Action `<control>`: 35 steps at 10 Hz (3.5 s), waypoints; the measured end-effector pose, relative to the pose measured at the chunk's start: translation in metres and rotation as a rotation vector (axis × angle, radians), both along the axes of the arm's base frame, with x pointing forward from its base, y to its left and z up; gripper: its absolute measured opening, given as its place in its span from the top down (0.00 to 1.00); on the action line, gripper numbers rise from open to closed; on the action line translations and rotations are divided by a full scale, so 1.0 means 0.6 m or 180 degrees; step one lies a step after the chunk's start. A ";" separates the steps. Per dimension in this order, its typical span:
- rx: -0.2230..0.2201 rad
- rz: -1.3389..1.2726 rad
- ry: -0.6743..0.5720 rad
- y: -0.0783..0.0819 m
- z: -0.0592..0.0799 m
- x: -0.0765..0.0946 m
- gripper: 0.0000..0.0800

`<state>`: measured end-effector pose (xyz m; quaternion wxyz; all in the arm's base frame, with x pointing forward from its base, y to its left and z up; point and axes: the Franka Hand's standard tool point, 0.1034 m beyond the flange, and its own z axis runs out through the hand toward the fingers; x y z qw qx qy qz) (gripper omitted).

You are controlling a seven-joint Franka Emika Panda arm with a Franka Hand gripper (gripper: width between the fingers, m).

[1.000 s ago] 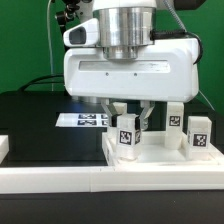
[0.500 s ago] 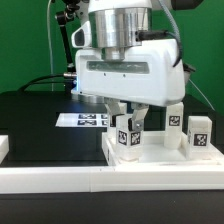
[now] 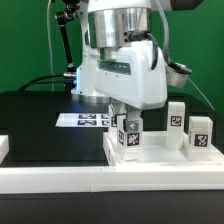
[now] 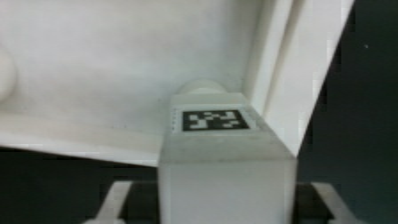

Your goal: Assemble square table

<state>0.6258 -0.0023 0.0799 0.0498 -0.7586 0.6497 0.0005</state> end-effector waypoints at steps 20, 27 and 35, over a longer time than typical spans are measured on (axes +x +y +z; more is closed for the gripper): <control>0.0567 -0.2617 0.0161 0.006 0.004 0.000 0.26; 0.0408 -0.1056 -0.0114 0.015 0.002 0.003 0.19; -0.0049 0.1323 0.0083 0.016 0.001 0.001 0.19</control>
Offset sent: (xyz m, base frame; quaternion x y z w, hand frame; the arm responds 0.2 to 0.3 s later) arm 0.0000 0.0000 0.0000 0.0000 0.0000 0.1296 0.9916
